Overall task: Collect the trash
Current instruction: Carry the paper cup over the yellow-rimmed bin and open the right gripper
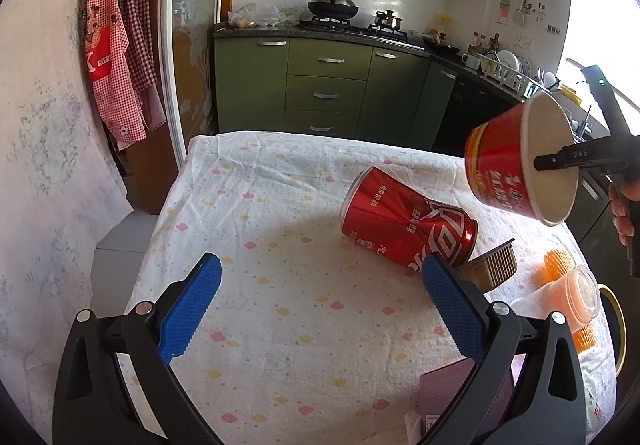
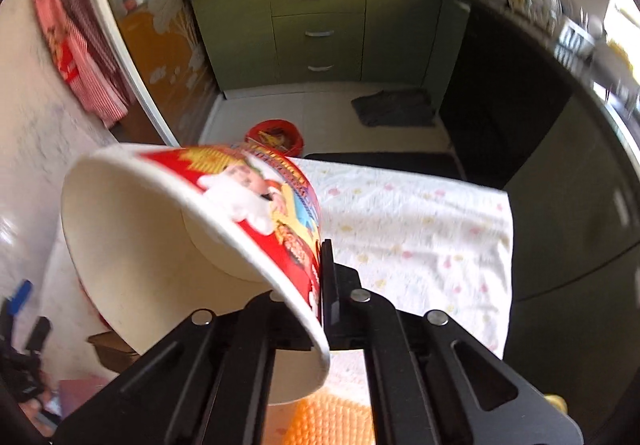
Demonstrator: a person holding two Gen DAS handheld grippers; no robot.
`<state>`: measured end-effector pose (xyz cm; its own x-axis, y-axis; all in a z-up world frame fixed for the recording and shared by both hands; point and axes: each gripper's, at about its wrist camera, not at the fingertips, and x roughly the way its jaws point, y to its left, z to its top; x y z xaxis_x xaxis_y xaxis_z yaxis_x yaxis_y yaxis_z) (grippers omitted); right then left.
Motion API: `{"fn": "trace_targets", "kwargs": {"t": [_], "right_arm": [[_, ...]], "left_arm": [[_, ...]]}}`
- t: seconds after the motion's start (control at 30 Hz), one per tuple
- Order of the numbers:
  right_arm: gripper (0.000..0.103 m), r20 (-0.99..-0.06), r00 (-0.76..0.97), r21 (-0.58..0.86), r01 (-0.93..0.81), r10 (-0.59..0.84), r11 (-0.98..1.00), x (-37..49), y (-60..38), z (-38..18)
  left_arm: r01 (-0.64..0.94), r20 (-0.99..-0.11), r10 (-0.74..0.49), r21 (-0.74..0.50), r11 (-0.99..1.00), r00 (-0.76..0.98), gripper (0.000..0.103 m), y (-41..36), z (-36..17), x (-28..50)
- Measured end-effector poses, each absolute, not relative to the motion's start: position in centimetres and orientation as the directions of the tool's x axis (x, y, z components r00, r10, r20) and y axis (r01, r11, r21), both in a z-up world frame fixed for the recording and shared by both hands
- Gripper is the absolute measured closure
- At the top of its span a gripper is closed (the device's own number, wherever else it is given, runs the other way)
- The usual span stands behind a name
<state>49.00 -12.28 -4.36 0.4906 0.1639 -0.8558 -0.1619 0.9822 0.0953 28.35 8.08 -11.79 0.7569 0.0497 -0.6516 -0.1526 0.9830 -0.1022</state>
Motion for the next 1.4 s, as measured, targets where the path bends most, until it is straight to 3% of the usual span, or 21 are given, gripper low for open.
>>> {"fn": "trace_targets", "kwargs": {"t": [0.3, 0.5, 0.77, 1.03, 1.1, 1.2, 1.4], "right_arm": [[0.101, -0.824, 0.478, 0.296, -0.093, 0.303, 0.951, 43.5, -19.0, -1.8], [0.101, -0.843, 0.499, 0.267, 0.064, 0.200, 0.962, 33.9, -29.9, -1.0], [0.099, -0.953, 0.300, 0.158, 0.367, 0.044, 0.917, 25.4, -43.7, -8.9], [0.098, -0.988, 0.146, 0.101, 0.373, 0.050, 0.922, 27.7, -44.4, -16.2], [0.094, -0.991, 0.122, 0.097, 0.359, 0.056, 0.929, 28.7, -43.7, -17.3], [0.067, -0.992, 0.125, 0.062, 0.365, 0.017, 0.929, 30.3, -43.1, -17.8], [0.067, -0.977, 0.215, 0.055, 0.331, -0.018, 0.942, 30.2, -41.2, -16.1]], "left_arm": [[-0.137, -0.633, 0.057, -0.078, 0.987, 0.772, 0.004, 7.5, -11.5, 28.0], [-0.135, -0.616, 0.058, -0.078, 0.988, 0.786, 0.004, 7.5, -11.2, 27.8], [-0.129, -0.597, 0.059, -0.075, 0.989, 0.800, 0.004, 7.4, -11.2, 27.8], [-0.126, -0.596, 0.069, -0.055, 0.990, 0.800, 0.004, 7.2, -11.5, 28.0], [-0.124, -0.599, 0.068, -0.052, 0.991, 0.798, 0.004, 7.2, -11.6, 28.2], [-0.120, -0.601, 0.068, -0.047, 0.992, 0.796, 0.004, 7.1, -11.7, 28.2], [-0.110, -0.595, 0.059, -0.049, 0.993, 0.801, 0.004, 7.0, -11.5, 28.1]]}}
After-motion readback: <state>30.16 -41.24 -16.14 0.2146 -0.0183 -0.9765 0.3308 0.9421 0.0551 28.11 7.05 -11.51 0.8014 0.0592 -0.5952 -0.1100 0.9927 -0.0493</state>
